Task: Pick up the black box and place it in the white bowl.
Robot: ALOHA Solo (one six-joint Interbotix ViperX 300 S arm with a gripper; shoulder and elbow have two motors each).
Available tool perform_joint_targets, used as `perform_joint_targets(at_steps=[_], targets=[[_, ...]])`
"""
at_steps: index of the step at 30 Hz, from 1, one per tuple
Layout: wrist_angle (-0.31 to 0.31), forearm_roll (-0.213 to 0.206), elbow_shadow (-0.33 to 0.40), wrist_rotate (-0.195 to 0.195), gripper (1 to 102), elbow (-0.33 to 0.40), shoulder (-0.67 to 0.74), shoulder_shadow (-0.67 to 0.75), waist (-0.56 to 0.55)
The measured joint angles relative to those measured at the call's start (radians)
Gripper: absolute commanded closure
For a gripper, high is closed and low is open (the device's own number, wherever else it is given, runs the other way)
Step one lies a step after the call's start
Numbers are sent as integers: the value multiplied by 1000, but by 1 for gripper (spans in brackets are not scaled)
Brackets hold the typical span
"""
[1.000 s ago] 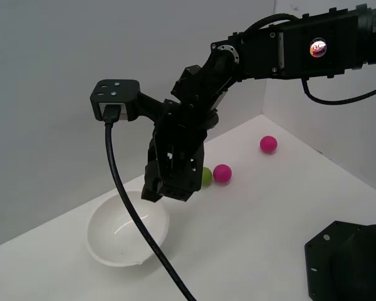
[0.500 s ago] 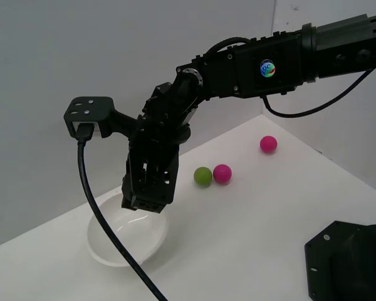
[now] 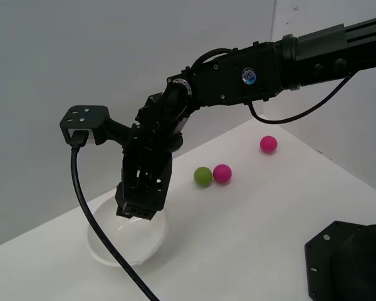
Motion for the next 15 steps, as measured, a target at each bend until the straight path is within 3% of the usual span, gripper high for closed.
perform_joint_targets(at_steps=[2, 3, 7, 15], targets=[[2, -5, -5, 2, 68, -3, 0, 0, 0], [0, -6, -5, 0, 58, -5, -2, -3, 0], [0, -18, -6, 2, 1, -6, -12, -12, 0], [-9, -26, -6, 2, 3, -6, -15, -15, 0]])
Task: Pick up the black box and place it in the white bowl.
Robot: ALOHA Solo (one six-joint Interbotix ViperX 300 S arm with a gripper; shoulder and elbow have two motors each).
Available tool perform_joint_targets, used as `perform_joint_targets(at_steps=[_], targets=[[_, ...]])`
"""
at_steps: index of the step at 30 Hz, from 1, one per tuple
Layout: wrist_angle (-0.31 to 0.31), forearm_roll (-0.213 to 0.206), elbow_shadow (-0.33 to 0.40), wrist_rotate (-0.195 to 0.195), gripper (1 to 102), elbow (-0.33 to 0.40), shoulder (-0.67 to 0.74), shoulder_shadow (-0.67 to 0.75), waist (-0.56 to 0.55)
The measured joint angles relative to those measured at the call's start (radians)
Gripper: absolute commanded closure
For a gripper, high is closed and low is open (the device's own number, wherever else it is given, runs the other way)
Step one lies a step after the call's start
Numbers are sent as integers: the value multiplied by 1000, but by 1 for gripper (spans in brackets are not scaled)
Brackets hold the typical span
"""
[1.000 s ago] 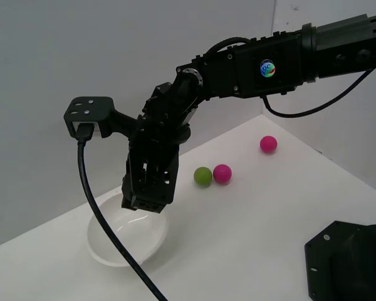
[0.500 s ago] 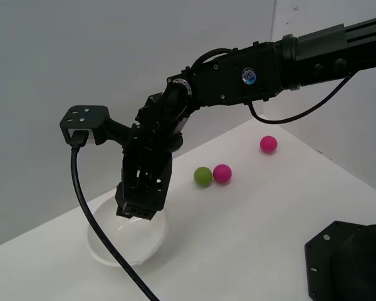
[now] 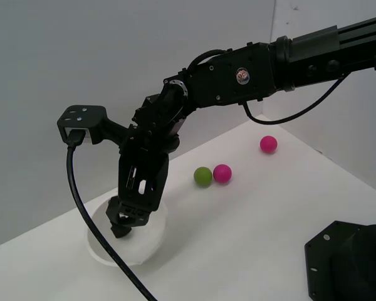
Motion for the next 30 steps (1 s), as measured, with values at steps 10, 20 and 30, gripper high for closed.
perform_joint_targets(at_steps=[10, 20, 30], targets=[[5, 0, 0, 0, 14, 0, 5, 5, 11], [38, 0, 6, -2, 52, 6, 64, 64, 71], [-5, 0, 107, -2, 100, 104, 215, 213, 164]])
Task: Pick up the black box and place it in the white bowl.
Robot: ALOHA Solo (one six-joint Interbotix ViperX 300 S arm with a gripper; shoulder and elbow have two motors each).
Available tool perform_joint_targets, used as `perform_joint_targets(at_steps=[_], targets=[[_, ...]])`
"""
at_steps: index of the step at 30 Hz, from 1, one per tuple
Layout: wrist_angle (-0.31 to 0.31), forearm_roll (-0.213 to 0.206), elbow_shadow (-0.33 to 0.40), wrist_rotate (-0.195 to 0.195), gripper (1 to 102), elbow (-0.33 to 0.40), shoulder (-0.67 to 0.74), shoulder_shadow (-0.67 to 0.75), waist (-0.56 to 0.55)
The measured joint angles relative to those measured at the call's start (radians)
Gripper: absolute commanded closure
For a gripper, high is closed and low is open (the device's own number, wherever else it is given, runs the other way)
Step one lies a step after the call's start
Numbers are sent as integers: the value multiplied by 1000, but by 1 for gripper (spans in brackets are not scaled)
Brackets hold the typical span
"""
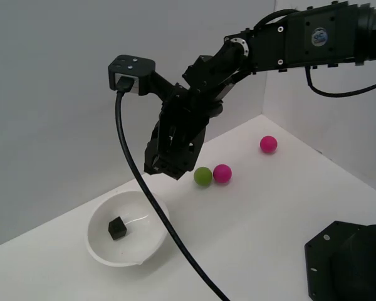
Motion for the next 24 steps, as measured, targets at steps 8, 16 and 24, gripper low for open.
perform_joint_targets(at_steps=[8, 16, 24], targets=[[-121, -2, 150, 0, 100, 153, 202, 204, 118], [-167, -2, 291, 14, 100, 293, 405, 411, 275], [-216, -37, 414, 14, 100, 417, 595, 603, 457]])
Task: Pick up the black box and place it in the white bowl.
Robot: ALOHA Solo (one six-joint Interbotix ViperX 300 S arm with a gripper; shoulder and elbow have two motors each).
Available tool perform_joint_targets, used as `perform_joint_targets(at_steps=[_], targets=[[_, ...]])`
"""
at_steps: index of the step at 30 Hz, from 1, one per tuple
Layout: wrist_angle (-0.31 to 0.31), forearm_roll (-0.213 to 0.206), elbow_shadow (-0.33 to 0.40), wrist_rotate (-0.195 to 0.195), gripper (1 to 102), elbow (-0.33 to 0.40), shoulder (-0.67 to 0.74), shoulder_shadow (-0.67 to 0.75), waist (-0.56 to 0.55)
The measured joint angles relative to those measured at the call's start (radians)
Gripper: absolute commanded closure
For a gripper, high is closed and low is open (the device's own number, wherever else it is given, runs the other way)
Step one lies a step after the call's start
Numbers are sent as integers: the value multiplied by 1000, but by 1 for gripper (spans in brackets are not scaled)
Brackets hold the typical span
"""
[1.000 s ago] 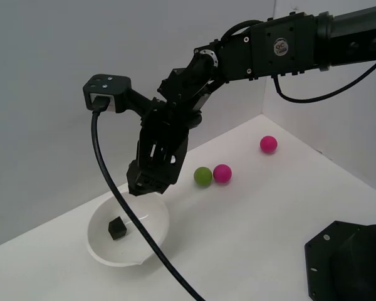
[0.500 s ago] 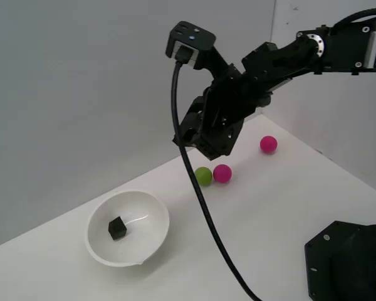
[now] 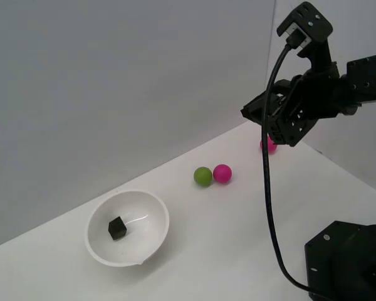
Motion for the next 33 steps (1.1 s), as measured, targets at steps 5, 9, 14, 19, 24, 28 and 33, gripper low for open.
perform_joint_targets(at_steps=[5, 9, 14, 19, 24, 28, 33], targets=[[-38, -32, 81, 0, 100, 83, 110, 109, 38], [-46, -34, 118, 0, 100, 120, 193, 195, 101], [-55, -35, 156, 0, 100, 156, 279, 278, 110], [-63, -26, 175, 0, 100, 175, 327, 325, 141], [-63, -32, 178, -28, 100, 178, 376, 373, 153], [-26, -29, 178, -31, 100, 178, 442, 442, 181], [64, -11, 181, -32, 100, 186, 529, 529, 204]])
